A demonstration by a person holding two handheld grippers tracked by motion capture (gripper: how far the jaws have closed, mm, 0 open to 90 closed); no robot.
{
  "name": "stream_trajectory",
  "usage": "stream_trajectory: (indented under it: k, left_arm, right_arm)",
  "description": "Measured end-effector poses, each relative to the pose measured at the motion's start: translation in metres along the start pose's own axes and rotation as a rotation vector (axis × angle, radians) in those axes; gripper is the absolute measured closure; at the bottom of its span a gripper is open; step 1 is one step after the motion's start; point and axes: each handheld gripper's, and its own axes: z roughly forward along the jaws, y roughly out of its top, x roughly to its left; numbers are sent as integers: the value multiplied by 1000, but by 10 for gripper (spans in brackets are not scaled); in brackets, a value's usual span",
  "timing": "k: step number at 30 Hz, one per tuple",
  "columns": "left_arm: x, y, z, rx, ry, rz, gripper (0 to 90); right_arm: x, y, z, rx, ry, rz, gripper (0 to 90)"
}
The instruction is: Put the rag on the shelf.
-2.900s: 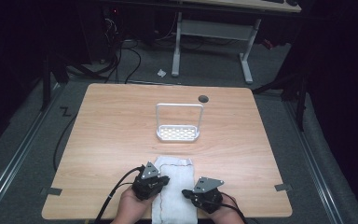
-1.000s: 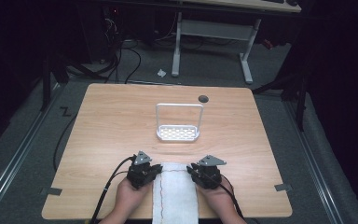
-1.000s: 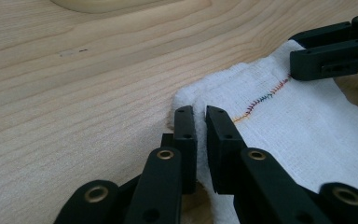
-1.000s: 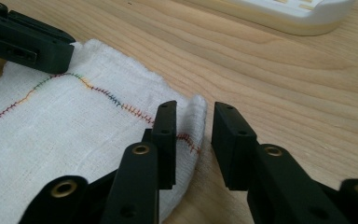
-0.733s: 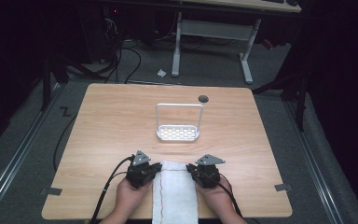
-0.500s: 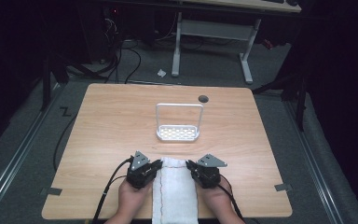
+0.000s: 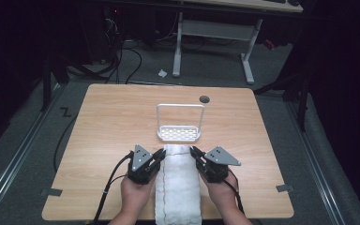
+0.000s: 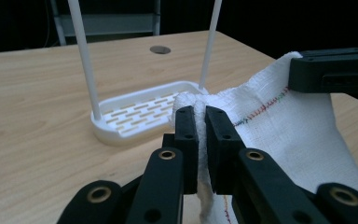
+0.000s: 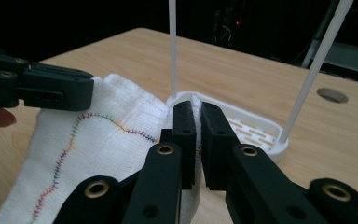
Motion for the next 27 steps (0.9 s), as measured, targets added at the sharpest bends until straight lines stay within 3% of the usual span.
stream_trajectory:
  k: [3, 14, 22, 27]
  left_arm:
    - [1, 7, 0, -7, -3, 3, 840]
    - [3, 56, -7, -107, -12, 37, 840]
    - [6, 97, -14, -190, -24, 56, 841]
    - [7, 113, -17, -217, -17, 76, 842]
  right_arm:
    - [-5, 13, -6, -42, -8, -8, 857]
    - [-13, 61, -21, -157, -14, -11, 857]
    - [-14, 91, -26, -210, -11, -46, 855]
    - [-14, 107, -28, -229, -17, -74, 856]
